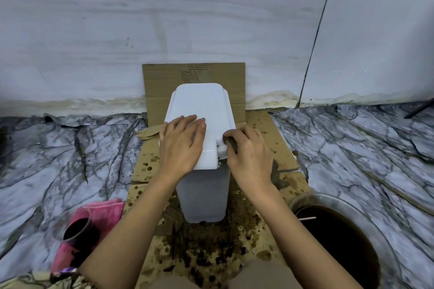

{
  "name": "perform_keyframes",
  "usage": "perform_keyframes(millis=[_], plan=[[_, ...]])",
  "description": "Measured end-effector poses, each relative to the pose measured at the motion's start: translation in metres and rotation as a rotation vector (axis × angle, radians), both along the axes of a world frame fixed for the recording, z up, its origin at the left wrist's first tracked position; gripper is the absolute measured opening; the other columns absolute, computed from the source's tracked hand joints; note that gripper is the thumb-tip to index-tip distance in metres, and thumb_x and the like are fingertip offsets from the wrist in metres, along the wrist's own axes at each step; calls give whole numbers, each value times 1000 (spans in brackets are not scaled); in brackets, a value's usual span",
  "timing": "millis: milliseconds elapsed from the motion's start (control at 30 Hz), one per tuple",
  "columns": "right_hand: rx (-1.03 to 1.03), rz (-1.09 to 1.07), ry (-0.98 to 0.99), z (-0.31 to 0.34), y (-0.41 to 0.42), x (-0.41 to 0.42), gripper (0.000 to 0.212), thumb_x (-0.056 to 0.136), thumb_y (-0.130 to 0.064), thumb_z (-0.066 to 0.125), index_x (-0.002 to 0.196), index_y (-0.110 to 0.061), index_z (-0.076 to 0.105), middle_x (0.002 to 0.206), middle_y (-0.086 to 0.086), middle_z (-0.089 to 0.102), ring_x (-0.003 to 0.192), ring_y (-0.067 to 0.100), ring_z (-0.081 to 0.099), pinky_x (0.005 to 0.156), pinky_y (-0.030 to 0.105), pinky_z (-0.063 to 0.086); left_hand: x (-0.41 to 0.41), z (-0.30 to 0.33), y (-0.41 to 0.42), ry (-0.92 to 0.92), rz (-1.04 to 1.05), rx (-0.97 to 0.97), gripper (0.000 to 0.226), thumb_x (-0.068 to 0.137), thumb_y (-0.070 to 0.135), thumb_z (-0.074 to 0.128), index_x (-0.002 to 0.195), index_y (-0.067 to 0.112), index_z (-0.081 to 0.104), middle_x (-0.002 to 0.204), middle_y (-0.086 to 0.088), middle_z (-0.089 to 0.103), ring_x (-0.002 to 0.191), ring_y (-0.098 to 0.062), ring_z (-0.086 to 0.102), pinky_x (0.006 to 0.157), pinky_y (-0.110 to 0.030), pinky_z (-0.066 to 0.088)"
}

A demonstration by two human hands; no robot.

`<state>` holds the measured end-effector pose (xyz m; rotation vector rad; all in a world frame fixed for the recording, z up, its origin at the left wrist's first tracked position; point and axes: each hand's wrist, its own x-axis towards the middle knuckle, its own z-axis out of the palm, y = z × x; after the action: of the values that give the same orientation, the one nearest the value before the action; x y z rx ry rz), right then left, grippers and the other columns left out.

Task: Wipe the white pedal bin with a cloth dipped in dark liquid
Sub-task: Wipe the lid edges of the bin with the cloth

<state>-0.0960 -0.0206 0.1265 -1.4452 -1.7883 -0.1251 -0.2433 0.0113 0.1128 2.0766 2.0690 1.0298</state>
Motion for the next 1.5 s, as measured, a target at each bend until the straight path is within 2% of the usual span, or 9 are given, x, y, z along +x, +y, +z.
perform_keyframes(millis=[233, 500, 733, 833, 1033, 1167, 1233, 1333, 1500], plan=[[47, 105, 15, -13, -10, -4, 15, 78, -9, 73, 92, -14, 76, 92, -2, 70, 83, 26, 61, 59, 32, 53, 0, -1, 0, -6, 2, 17, 50, 98, 48, 21, 130, 32, 56, 141, 10, 50, 136, -14, 31, 116, -40, 14], [-40, 129, -106, -4, -6, 3, 16, 77, -1, 68, 89, -11, 74, 98, 1, 68, 86, 30, 55, 62, 38, 50, 2, 1, -2, 10, 5, -7, 55, 93, 53, 18, 128, 37, 56, 142, 11, 48, 137, -13, 30, 116, -42, 13], [-44, 37, -53, -5, -7, -9, 16, 70, -1, 72, 82, -9, 69, 88, 5, 65, 81, 30, 57, 58, 38, 49, 3, -1, 1, 21, 13, -9, 43, 101, 45, 25, 129, 36, 55, 143, 9, 48, 138, -14, 30, 116, -43, 13], [-80, -13, 33, -2, -3, -12, 11, 76, -5, 65, 86, -9, 66, 91, 6, 62, 85, 28, 54, 57, 32, 40, 3, 0, 1, 8, 11, -12, 43, 100, 45, 26, 130, 36, 55, 143, 10, 48, 138, -14, 30, 117, -42, 12], [-107, 151, 124, -5, -11, -11, 16, 81, -2, 62, 93, -10, 69, 95, -2, 69, 93, 23, 55, 72, 30, 45, 2, 0, -1, -5, 25, 0, 42, 100, 45, 27, 129, 35, 57, 141, 10, 49, 137, -13, 31, 116, -40, 12], [-245, 234, 186, -1, -1, -7, 20, 83, -6, 57, 98, -12, 69, 102, -6, 69, 103, 23, 56, 83, 22, 37, 2, -1, 0, 4, 23, 1, 44, 100, 47, 26, 128, 34, 57, 141, 9, 49, 137, -13, 31, 116, -38, 12], [-225, 222, 155, -1, -4, -7, 21, 84, -10, 57, 101, -11, 69, 105, -4, 69, 103, 23, 56, 85, 20, 36, 2, 0, -1, 3, 14, 3, 51, 97, 52, 21, 129, 34, 57, 141, 9, 49, 137, -13, 31, 116, -38, 13], [-126, 204, 51, -6, -15, -4, 20, 85, -6, 59, 102, -6, 70, 105, 2, 70, 94, 28, 57, 83, 33, 47, 3, 1, -2, -4, 8, 5, 57, 92, 53, 17, 129, 34, 57, 141, 10, 49, 137, -13, 31, 116, -39, 13], [-63, 85, -138, -9, -18, 1, 27, 75, 3, 65, 99, -9, 73, 109, 5, 69, 89, 35, 57, 75, 42, 52, 2, -1, -2, -3, 2, 8, 44, 100, 47, 26, 129, 34, 57, 141, 9, 49, 136, -14, 31, 116, -40, 13]])
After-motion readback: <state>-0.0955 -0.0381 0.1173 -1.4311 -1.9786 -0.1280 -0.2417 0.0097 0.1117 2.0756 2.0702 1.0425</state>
